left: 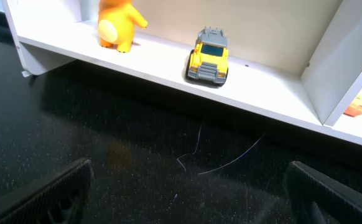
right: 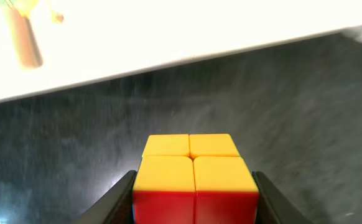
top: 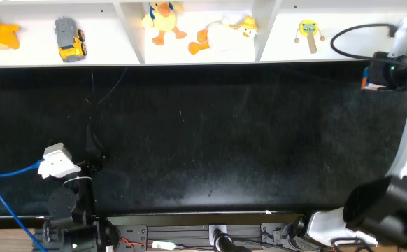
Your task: Store Toys
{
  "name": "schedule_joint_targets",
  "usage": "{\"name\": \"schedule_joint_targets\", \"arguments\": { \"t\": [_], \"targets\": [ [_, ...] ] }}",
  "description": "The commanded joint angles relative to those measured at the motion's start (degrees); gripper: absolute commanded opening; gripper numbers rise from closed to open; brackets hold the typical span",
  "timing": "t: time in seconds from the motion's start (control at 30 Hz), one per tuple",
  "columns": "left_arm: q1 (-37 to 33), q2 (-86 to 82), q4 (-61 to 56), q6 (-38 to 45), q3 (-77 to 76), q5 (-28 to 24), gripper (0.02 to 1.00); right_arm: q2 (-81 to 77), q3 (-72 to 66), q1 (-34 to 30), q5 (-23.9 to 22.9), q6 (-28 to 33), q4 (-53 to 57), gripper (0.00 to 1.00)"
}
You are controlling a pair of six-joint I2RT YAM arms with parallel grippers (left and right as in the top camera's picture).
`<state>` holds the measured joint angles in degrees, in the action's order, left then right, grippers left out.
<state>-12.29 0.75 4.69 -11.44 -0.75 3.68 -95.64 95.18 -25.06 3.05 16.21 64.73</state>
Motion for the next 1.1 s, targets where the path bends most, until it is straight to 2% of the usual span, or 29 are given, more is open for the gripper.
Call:
{"name": "schedule_joint_targets", "arguments": {
  "t": [0.03, 0.3, 0.63, 1.1],
  "targets": [
    [0.4, -0.6, -0.1, 1.3, 0.3, -0.4, 0.998, 4.9, 1.4, -0.7, 0.5, -0.5, -1.7, 0.047],
    [0.4, -0.6, -0.1, 1.3, 0.3, -0.4, 0.996, 4.9, -1.9, -1.3, 0.5, 1.0, -11.0, 0.049],
    [0.4, -0.6, -0.1, 1.3, 0.3, -0.4, 0.998, 4.9, -13.7, -2.0, 1.6, 2.3, -24.5, 0.047],
    [0.4, -0.6, -0.1, 1.3, 0.3, -0.4, 0.998, 4.9, -19.4, -2.2, 3.0, 5.7, -42.1, 0.047]
  ]
}}
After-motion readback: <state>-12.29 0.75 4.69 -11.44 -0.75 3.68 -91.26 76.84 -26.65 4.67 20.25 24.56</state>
